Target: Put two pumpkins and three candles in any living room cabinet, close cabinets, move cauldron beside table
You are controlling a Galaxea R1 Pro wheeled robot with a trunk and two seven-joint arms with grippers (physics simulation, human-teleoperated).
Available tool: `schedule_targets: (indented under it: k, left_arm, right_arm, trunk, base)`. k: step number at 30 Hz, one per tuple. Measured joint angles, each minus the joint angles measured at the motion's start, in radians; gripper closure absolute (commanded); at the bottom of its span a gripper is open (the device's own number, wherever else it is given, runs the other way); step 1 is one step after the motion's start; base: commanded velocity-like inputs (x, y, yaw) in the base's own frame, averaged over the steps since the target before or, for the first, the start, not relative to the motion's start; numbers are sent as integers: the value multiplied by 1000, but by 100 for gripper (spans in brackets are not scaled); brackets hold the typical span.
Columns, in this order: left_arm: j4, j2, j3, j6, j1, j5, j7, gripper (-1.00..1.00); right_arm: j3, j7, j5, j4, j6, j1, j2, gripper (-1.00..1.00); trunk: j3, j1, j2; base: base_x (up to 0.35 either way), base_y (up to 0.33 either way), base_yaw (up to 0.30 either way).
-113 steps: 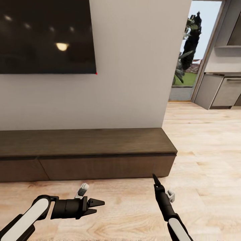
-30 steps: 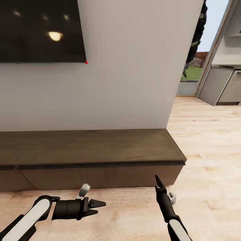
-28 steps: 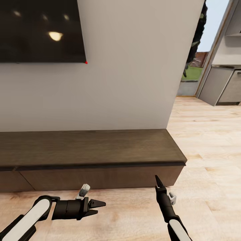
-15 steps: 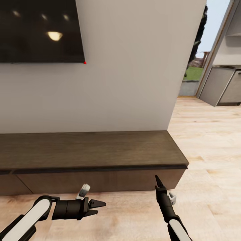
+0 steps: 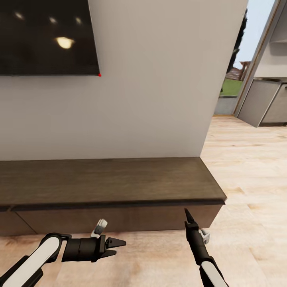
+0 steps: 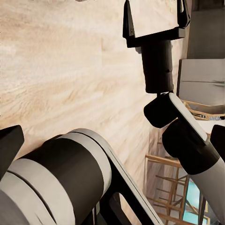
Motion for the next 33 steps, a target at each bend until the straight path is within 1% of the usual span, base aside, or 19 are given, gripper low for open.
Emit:
schedule_targets:
  k: [11, 22, 24, 26, 30, 33]
  left_arm:
    - [0, 0, 0, 0, 0, -1, 0, -100]
    - [0, -1, 1, 0, 0, 1, -1, -100]
    - [0, -1, 0, -1, 0, 0, -1, -100]
    - [0, -1, -4, 0, 0, 0, -1, -100]
    - [0, 0, -6, 0, 0, 1, -1, -100]
    - [0, -1, -7, 0, 0, 0, -1, -100]
  right_arm:
    - [0, 0, 1, 0, 0, 0, 0, -100]
    - [0, 4, 0, 1, -4, 0, 0, -100]
    - [1, 24, 1, 2, -4, 0, 0, -100]
    - [1, 59, 1, 3, -5, 0, -1, -100]
    - [1, 76, -1, 21, -4, 0, -1, -100]
    - [1, 82, -3, 36, -4, 0, -2, -100]
  trunk:
    - [0, 0, 0]
    - [0, 0, 0]
    - [-8, 1, 0]
    - [-15, 2, -1]
    - [-15, 2, -1]
    - [-27, 3, -2]
  base:
    - [85, 0, 0]
    - [10, 0, 0]
    - [0, 0, 0]
    - [0, 0, 0]
    - [0, 0, 0]
    - [0, 0, 0]
